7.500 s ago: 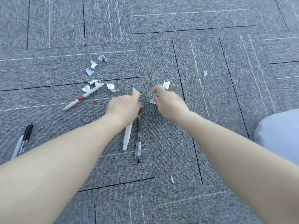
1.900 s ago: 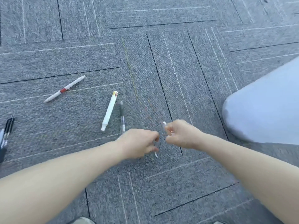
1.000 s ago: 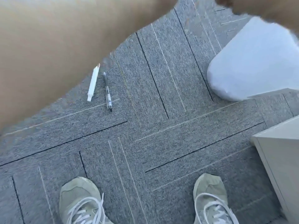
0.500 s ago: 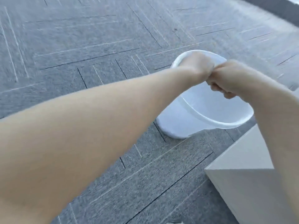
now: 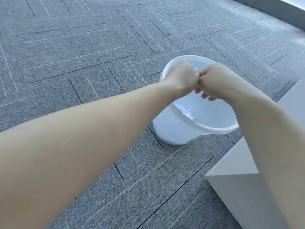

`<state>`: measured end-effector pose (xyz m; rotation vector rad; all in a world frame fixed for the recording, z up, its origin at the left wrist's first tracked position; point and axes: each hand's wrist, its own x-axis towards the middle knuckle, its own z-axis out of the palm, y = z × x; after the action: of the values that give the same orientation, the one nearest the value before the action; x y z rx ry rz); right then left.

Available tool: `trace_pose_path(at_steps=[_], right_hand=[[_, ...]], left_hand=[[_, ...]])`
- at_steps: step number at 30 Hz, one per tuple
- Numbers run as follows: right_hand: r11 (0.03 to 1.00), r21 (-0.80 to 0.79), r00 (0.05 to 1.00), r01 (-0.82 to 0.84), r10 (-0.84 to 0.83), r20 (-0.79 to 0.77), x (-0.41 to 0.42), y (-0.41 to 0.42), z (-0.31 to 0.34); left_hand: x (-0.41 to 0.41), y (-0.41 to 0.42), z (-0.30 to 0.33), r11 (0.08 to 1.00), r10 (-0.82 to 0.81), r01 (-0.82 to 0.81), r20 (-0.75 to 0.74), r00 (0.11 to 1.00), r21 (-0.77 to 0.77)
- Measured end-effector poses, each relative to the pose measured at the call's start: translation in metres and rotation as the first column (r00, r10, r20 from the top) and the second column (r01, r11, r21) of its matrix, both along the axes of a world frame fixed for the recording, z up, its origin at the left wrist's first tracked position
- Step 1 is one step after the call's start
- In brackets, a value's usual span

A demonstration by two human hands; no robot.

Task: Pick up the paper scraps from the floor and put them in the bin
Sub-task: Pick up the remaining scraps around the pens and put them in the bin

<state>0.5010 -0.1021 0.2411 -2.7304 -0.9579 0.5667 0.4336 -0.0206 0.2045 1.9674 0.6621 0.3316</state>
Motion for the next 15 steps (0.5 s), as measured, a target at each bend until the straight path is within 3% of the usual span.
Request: trace_pose_path(at_steps=[3,8,12,15], right_hand=[[0.996,0.018,0.978,-0.093,0.088,0.189,-0.025,0.017,0.013],[0.914,0.221,0.910,-0.339,0.259,0.325,-0.087,0.066,0.016],[0.801,0.253,0.834,-0.543,0.478,0.276,-0.173,0.121,-0.016],[0.743,0.081,0.746,-0.665,0.654,0.126,-0.240,0.151,-0.069]], left_hand=[[-0.021,0.011,0.001,0.995,0.098,-0.099,0.130,0.987,0.004],[-0.112,0.058,-0.005,0.978,0.188,-0.204,0.262,0.947,0.035],[-0.222,0.104,-0.057,0.907,0.389,-0.392,0.049,0.920,0.154],[-0.314,0.129,-0.117,0.775,0.623,-0.570,-0.175,0.762,0.274]])
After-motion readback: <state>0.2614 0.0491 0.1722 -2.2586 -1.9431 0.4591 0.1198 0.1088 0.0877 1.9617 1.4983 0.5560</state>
